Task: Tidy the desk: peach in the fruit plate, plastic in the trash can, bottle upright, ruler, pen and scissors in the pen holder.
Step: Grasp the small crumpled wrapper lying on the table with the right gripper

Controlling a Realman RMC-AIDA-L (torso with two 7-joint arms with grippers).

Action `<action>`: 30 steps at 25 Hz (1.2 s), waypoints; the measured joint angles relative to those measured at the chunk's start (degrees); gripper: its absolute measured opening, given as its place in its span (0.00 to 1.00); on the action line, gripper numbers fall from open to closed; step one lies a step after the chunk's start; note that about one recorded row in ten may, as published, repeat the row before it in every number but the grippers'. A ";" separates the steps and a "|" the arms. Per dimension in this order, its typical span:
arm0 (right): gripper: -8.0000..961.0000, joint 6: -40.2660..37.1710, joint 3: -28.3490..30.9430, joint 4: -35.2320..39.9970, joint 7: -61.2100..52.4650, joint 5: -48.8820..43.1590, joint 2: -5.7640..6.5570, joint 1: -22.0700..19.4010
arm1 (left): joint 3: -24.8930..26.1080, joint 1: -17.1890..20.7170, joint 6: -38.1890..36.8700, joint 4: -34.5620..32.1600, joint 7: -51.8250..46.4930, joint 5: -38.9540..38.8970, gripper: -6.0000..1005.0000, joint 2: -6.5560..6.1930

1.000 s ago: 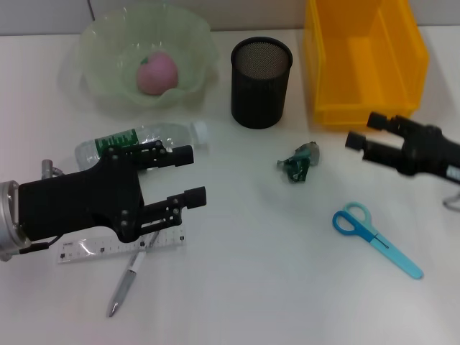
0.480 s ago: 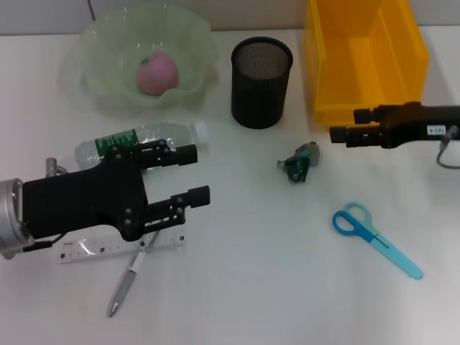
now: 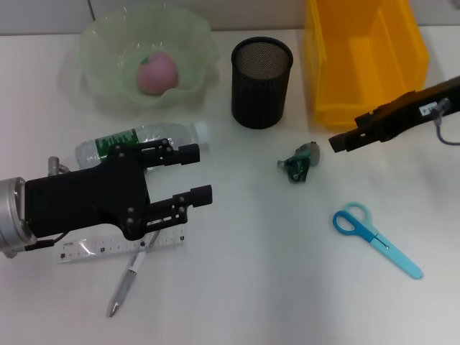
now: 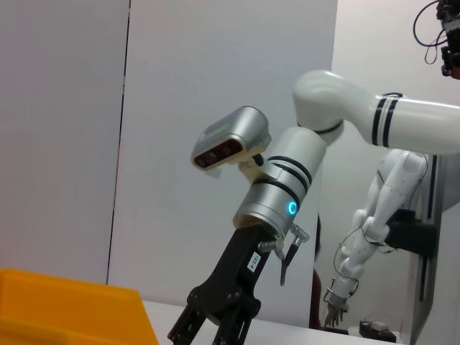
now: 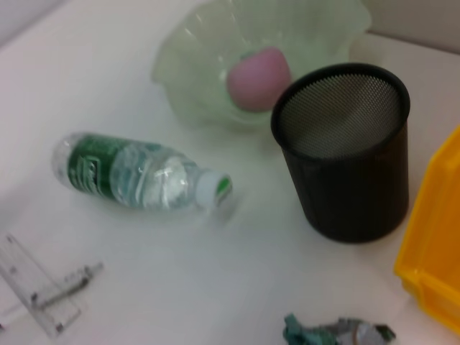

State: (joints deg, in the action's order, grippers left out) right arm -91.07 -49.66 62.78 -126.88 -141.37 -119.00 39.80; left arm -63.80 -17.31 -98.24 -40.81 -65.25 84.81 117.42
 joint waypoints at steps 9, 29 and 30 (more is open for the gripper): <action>0.85 4.39 -11.50 -0.93 -6.87 -2.16 -0.20 2.93 | 0.14 -0.18 0.57 0.55 0.41 0.00 0.58 0.14; 0.85 13.73 -17.99 -8.43 -7.99 -2.18 -0.44 4.17 | 0.32 -0.26 2.41 0.56 1.40 -0.01 0.58 0.34; 0.85 14.07 -18.15 -8.75 -8.00 -2.14 -0.44 4.30 | 0.32 -0.27 2.44 0.56 1.41 -0.01 0.58 0.35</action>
State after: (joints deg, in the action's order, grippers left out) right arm -77.00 -67.81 54.03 -134.88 -143.51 -119.44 44.10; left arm -63.49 -17.58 -95.80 -40.25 -63.84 84.81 117.77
